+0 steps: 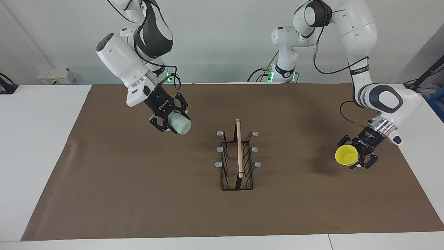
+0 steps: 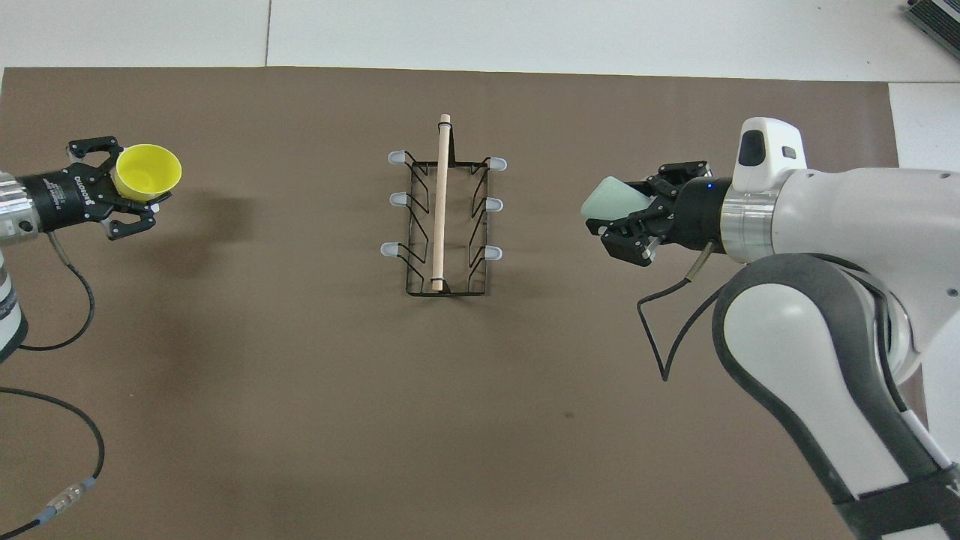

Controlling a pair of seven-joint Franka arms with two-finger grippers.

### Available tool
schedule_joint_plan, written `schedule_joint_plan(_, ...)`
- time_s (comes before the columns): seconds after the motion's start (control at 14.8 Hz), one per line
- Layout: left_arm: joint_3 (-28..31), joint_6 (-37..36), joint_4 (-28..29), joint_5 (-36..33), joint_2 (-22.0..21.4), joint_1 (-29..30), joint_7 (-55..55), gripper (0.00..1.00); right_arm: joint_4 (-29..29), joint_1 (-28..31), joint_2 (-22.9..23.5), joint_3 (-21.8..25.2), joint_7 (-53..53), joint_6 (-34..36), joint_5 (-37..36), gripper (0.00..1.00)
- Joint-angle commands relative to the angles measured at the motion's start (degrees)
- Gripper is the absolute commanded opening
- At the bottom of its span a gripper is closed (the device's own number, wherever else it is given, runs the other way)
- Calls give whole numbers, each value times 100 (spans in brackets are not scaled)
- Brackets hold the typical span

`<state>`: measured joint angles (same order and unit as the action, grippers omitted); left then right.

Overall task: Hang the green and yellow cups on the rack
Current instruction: 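Lift the yellow cup with the left gripper while the right gripper lifts the green cup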

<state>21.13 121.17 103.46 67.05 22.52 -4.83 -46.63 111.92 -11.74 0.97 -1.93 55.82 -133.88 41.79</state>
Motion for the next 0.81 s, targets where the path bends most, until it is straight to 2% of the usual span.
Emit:
schedule_joint_plan(0.0, 14, 100, 34, -586, -396, -237, 5, 0, 128, -65, -70, -18, 1286, -436, 1361, 0)
schedule_joint_plan(0.2, -108, 47, 60, -1684, -871, -361, -65, 0, 312, -267, -158, -18, 2552, -980, 3092, 0)
schedule_joint_plan(0.34, -381, 64, 96, -2360, -1109, -361, -188, 0, 391, -312, -237, -18, 3353, -1052, 4095, 0)
schedule_joint_plan(0.54, -1091, 73, 122, -3757, -1443, -212, -215, 0, 628, -312, -448, -18, 4390, -1044, 5370, 0)
schedule_joint_plan(0.74, -1725, 108, 139, -4865, -1645, -115, -661, 0, 875, -320, -615, -18, 5156, -982, 6399, 0)
